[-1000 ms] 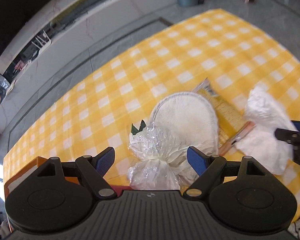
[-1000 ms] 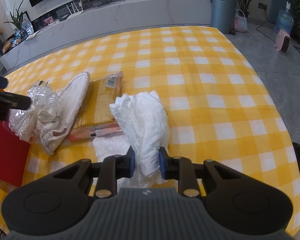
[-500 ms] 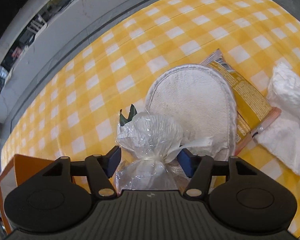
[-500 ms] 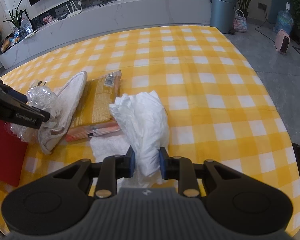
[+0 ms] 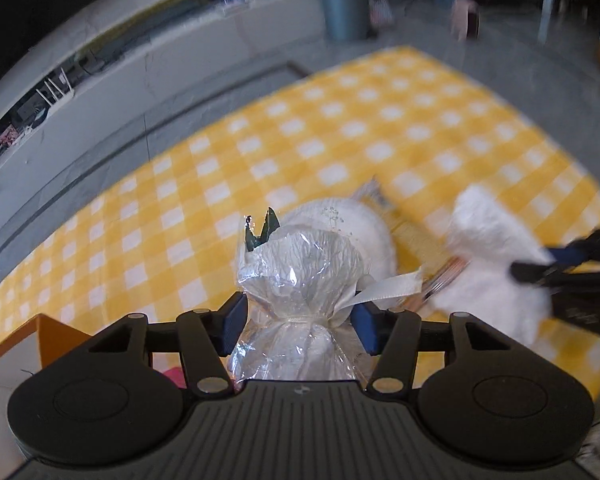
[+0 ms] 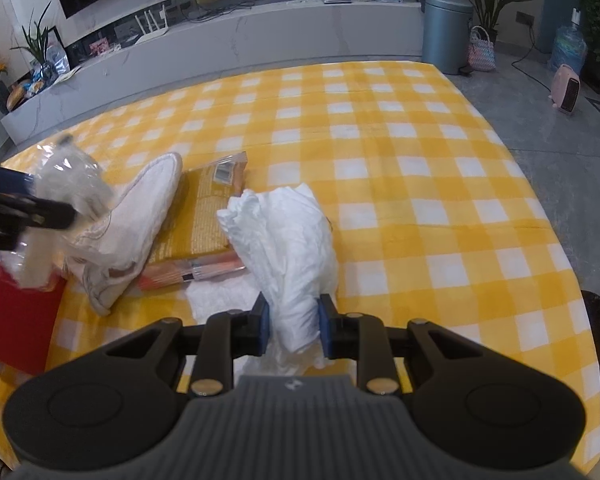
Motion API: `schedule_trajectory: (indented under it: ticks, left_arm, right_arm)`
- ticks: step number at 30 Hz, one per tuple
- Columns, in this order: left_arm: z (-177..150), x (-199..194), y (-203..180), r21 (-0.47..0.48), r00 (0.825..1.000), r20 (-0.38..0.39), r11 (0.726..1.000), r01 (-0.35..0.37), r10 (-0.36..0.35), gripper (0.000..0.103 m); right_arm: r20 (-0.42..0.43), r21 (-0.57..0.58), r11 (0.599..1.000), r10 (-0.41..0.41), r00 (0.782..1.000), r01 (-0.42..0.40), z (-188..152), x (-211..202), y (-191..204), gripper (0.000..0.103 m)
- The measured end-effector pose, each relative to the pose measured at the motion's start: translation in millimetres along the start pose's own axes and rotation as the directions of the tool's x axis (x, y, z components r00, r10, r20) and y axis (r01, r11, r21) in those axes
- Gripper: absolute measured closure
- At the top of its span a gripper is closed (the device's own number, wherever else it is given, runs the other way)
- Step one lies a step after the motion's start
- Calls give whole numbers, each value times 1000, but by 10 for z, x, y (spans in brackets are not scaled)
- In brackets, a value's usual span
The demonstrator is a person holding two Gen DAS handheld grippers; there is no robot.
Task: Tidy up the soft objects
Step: 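Carry the bundle and the white cloth to the white box with both tools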
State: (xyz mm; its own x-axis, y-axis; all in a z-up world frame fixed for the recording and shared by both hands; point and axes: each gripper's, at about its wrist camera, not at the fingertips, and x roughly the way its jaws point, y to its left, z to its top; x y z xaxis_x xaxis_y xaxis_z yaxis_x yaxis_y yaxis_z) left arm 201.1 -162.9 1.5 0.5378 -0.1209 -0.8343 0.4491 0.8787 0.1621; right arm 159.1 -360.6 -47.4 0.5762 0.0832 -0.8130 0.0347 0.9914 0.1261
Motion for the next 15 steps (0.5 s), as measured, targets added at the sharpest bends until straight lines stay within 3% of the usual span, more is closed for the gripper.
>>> schedule_trajectory:
  ticks: [6,9,15]
  left_arm:
    - [-265,-541,192,-84,988,138,993,80,-68,39]
    - [-446,-745,385,-150,985,174,988,43,-16,39]
    - [-802,-1072,824,-298,968,251,953,57,21,39]
  right_arm:
    - [48,-5,1000,8,999,-7,37,-134,34,80]
    - [85,5,1000,21,996,-21,62,-223,50,80]
    - [143,20,998,56,988,-59,72,-402,97,80]
